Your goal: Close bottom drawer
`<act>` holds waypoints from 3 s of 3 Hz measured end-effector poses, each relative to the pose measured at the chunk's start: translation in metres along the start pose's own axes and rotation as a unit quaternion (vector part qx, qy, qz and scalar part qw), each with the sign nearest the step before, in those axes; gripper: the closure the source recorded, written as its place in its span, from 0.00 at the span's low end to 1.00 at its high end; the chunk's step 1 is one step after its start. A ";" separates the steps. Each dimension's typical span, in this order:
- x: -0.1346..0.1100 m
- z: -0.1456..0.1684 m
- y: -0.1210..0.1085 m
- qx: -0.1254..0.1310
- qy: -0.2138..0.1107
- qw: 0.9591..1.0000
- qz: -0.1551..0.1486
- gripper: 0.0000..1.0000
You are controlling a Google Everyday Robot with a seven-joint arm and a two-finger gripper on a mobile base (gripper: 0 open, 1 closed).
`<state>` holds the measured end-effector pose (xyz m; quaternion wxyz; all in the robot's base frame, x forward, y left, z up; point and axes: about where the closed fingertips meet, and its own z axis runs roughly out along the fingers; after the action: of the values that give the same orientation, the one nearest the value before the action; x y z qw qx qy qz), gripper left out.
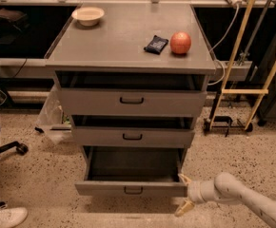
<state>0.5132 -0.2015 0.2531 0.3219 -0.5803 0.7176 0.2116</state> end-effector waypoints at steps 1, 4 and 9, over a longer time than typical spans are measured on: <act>-0.001 0.001 -0.002 0.002 0.001 1.000 -0.001 0.00; 0.070 0.020 0.056 -0.073 0.031 0.993 0.083 0.00; 0.025 0.136 0.019 -0.162 -0.059 0.982 0.076 0.00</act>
Offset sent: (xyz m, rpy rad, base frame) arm -0.0130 -0.0045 -0.0107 -0.0238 0.0478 0.0079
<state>0.5215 -0.1222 0.1382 0.2482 -0.5554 0.6952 0.3830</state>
